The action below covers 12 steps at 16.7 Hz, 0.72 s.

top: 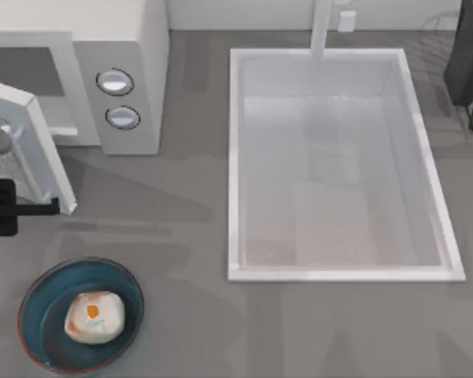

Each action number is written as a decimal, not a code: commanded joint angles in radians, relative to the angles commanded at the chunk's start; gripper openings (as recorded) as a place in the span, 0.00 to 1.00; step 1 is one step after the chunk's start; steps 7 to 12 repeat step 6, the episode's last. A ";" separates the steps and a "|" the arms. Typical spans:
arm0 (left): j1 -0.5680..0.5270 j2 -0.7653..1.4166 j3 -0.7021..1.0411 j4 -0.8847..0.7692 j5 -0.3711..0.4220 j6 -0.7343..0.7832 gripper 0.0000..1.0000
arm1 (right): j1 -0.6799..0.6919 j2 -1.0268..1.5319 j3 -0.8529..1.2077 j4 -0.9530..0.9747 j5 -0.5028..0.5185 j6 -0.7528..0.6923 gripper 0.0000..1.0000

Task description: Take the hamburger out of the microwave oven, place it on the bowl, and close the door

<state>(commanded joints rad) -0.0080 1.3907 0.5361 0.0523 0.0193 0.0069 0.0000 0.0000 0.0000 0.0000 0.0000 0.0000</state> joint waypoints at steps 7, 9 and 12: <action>-0.004 0.164 0.101 0.078 -0.002 0.000 0.00 | 0.000 0.000 0.000 0.000 0.000 0.000 1.00; -0.004 0.164 0.101 0.078 -0.002 0.000 0.00 | 0.000 0.000 0.000 0.000 0.000 0.000 1.00; -0.004 0.164 0.101 0.078 -0.002 0.000 0.00 | 0.000 0.000 0.000 0.000 0.000 0.000 1.00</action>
